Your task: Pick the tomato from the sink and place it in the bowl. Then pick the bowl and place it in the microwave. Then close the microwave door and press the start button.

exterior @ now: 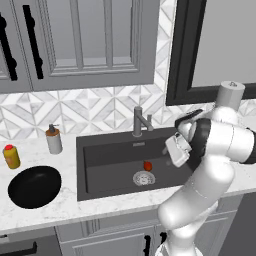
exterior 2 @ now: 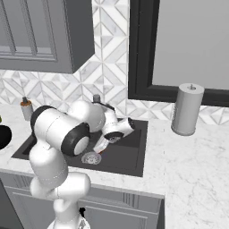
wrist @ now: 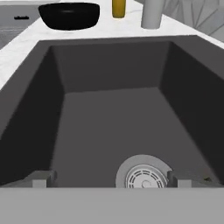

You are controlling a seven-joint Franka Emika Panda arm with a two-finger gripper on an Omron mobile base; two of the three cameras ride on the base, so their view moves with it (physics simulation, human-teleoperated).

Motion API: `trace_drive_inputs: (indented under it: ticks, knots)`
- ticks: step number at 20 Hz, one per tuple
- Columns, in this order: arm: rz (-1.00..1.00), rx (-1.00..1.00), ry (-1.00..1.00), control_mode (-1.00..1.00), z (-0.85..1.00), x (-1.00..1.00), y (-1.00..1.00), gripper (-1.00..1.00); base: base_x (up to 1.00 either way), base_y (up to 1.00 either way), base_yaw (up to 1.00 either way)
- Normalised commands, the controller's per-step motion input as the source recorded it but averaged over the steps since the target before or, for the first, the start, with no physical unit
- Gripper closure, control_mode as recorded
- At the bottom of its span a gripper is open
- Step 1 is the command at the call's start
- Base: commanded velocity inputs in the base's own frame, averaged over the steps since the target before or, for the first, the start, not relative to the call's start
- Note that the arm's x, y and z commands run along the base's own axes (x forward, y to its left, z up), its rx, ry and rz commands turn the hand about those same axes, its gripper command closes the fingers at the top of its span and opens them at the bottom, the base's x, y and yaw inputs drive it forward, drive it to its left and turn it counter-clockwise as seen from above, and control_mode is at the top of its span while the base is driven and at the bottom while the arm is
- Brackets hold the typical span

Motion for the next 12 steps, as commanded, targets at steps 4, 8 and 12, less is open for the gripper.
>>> trace_drive_inputs:
  ticks: [4,8,12]
  knots:
    - [0.0,0.0,-0.05,-1.0,-0.44,0.35,0.0,-1.0,0.0,0.0,0.0]
    - [0.0,0.01,0.0,-1.0,-0.39,0.34,0.07,-1.0,0.0,0.0,0.0]
    - [0.0,0.06,0.03,-1.0,-0.33,0.42,0.0,-1.0,0.0,0.0,0.0]
